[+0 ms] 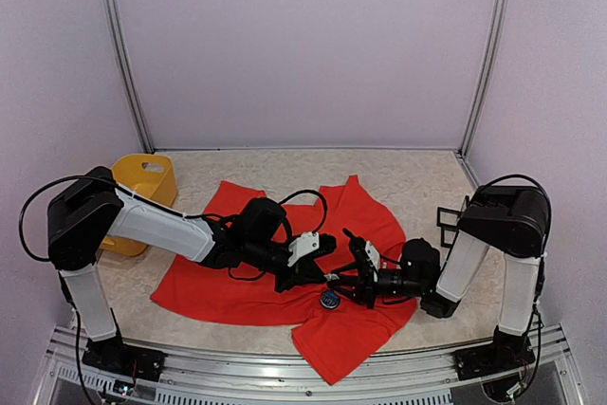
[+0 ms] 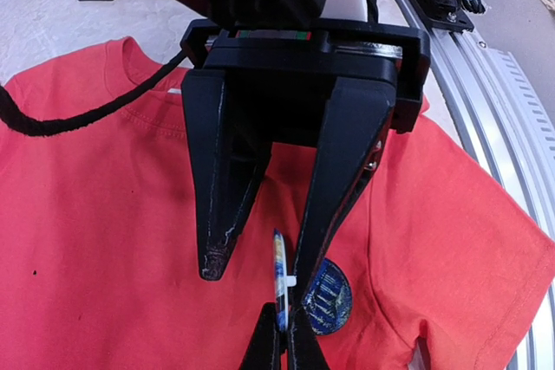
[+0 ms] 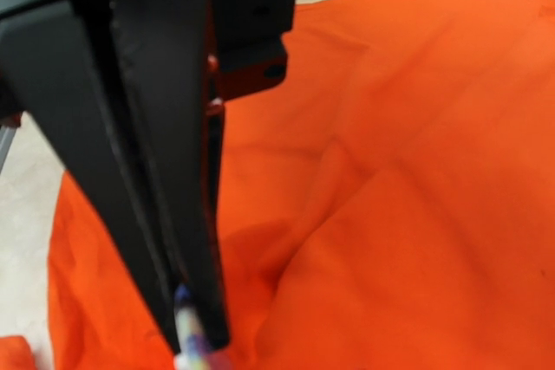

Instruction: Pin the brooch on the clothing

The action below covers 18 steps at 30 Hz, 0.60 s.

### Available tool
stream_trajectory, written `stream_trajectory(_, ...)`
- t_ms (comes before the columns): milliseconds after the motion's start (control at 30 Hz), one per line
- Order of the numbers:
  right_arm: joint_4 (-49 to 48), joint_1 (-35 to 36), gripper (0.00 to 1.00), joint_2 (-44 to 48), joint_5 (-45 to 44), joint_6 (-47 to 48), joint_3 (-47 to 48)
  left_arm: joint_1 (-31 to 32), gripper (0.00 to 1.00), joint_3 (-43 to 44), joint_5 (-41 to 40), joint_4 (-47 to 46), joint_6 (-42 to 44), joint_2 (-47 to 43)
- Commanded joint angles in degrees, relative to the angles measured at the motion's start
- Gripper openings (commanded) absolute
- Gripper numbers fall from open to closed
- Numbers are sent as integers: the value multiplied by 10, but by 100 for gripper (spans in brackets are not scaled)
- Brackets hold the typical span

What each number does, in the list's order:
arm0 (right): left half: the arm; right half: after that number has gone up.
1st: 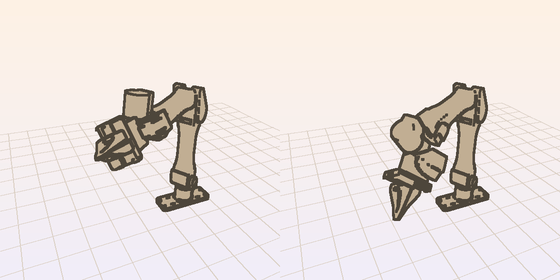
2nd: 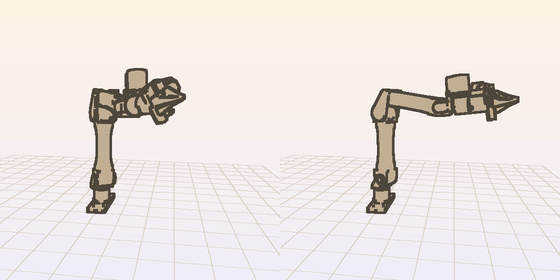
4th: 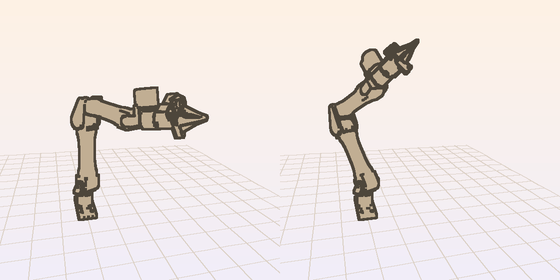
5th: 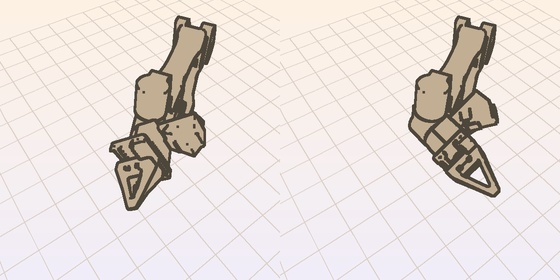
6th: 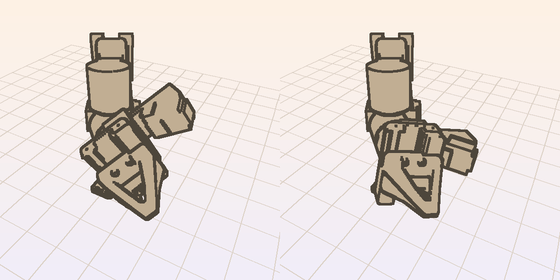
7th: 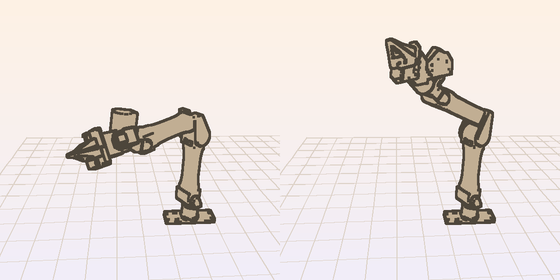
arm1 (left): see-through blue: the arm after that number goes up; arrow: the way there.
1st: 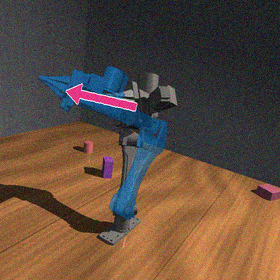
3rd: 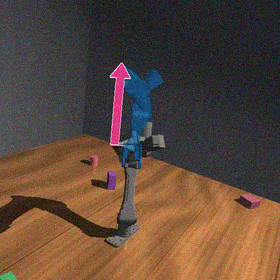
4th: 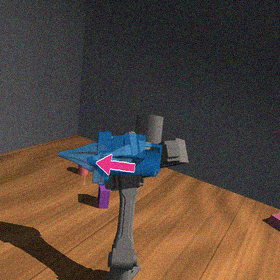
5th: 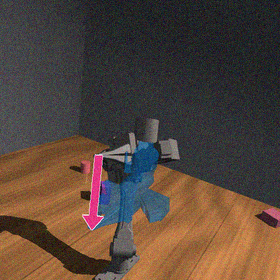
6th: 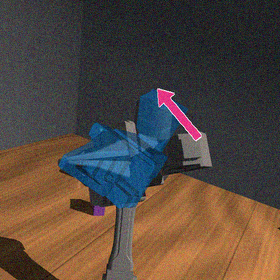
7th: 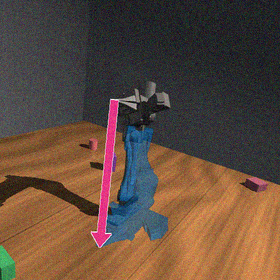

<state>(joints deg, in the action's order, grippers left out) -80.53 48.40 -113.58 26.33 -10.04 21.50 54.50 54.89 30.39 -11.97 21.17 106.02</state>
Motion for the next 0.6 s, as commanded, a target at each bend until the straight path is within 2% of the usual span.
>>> stream_trajectory(0,32,-19,33,28,-28,-3,25,15,0,-2,25,34,11,-2)
stream_trajectory(67,64,-19,34,31,-22,7,39,17,0,-1,25,34,12,-1)
stream_trajectory(267,72,-19,34,29,-23,16,46,19,0,9,24,39,16,3)
stream_trajectory(567,40,-21,28,28,-61,-23,20,19,0,4,25,41,15,1)
